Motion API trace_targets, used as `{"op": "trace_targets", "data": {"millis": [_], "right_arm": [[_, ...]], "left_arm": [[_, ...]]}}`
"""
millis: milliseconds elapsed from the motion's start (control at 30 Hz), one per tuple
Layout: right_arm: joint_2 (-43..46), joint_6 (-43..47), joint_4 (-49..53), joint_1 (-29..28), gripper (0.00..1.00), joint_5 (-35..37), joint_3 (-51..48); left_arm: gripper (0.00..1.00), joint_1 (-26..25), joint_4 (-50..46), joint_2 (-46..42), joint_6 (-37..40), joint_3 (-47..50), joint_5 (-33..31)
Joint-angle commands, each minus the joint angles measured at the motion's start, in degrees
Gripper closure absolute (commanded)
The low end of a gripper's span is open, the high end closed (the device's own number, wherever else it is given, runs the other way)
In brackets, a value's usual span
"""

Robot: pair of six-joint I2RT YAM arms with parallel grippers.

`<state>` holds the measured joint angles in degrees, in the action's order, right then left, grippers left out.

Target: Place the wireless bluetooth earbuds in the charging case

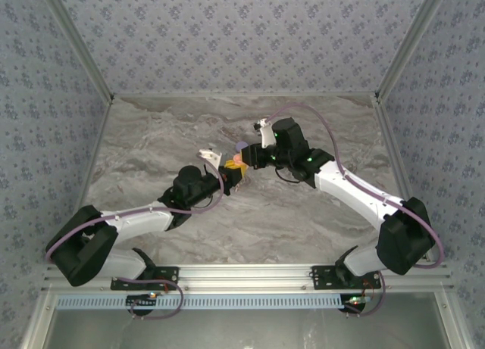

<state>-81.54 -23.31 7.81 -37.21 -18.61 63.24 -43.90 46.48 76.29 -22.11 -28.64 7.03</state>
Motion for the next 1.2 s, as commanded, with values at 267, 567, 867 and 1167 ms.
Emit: {"op": "trace_targets", "data": {"millis": [267,567,867,1167], "right_arm": [[-0.2,1.2,0.2,-1.1,0.78,1.2,0.6],[1.1,1.8,1.6,-1.5,0.60,2.9,-0.3],[2.4,3.1,4.6,-1.8,0.56,5.3,1.3],[2.2,5.6,12.2,-1.5,0.52,14.8,3.0]], "left_arm": [[0.81,-0.3,1.4,-0.4,-1.0,-2.2,-0.7],[0.81,-0.3,0.9,-1.2,-0.5,-2.2,-1.2],[0.81,-0.3,-1.2,-2.0,0.7,-2.1,-1.9],[0.81,-0.3,-11.1,-8.2,4.3,-0.9,-3.9]]}}
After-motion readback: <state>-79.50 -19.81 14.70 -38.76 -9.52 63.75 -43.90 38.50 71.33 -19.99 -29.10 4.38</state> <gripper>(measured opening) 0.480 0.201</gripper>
